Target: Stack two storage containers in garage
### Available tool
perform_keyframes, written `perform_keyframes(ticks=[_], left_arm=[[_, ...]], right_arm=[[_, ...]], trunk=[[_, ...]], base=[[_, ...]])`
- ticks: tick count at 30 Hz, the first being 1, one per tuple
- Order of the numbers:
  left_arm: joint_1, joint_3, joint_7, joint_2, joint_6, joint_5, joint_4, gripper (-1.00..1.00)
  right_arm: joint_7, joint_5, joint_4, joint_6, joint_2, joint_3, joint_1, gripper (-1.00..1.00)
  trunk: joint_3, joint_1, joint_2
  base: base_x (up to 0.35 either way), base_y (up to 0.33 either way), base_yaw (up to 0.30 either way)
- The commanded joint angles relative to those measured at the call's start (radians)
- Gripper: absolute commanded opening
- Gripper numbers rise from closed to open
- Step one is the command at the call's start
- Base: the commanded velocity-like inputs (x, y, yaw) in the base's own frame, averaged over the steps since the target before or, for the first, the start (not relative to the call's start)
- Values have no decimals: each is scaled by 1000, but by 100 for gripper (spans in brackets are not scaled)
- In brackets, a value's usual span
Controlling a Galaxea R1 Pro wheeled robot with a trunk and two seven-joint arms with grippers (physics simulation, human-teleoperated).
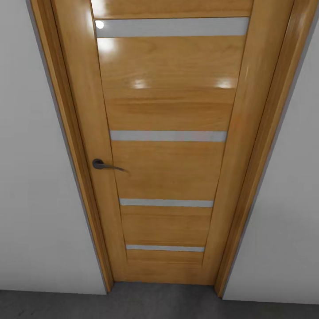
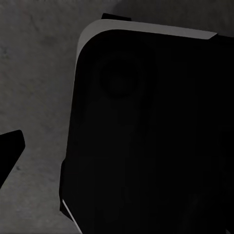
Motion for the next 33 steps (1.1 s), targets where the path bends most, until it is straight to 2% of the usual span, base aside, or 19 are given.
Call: perform_keyframes(ticks=[1,33], left_arm=[[0,0,1,0,-1,6,-1,100],[0,-1,1,0,0,8,-1,100]], right_arm=[[0,1,1,-4,0,1,-1,100],[-4,0,-2,-1,0,2,-1,100]], trunk=[[-1,0,0],[-1,0,0]], base=[[0,0,0],[0,-22,0]])
